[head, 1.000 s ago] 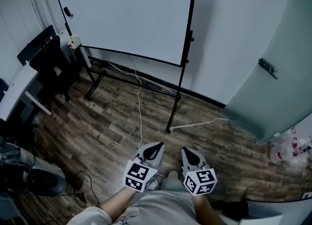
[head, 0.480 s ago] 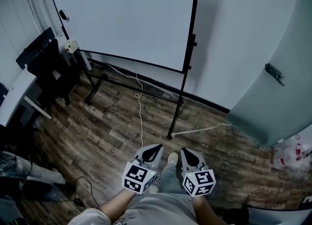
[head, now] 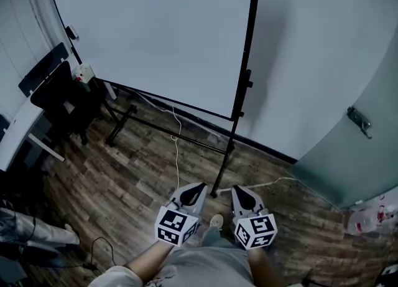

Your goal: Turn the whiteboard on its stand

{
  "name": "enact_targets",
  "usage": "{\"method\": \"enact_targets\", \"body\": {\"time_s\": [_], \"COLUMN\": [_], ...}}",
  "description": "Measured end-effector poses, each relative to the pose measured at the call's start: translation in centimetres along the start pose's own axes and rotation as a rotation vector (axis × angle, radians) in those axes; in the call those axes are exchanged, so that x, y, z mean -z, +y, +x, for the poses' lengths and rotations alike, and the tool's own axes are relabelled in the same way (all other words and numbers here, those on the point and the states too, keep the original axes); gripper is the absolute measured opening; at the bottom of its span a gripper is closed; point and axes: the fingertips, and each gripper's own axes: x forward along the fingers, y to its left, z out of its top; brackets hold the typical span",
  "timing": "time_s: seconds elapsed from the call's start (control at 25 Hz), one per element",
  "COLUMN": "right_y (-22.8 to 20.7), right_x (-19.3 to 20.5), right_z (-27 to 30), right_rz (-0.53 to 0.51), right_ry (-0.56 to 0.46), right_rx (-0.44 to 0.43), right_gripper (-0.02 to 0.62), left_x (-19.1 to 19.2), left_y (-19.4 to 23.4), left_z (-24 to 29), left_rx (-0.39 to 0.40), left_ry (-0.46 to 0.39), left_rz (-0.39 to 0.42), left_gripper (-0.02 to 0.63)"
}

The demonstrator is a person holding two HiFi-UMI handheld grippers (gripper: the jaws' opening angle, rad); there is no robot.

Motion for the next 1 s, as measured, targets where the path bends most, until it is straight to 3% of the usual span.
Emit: {"method": "enact_targets", "body": {"time_s": [0.48, 1.0], "right_y": [-9.0, -11.3], "right_x": [-5.8, -7.1], "right_z": [6.0, 9.8], "right_rz": [-0.035, -0.038], "right_ry": [-0.037, -0.05], "right_rx": [0.011, 0.026], "right_gripper": [0.006, 0.006], "left_x": [-5.2, -6.5], "left_y": [2.4, 5.5], "left_z": [9.6, 12.9], "left_rx": [-0.036, -0.047], "left_ry": [-0.042, -0.042], "left_rz": [-0.002, 0.005], "left_gripper": [0.011, 0.011]}}
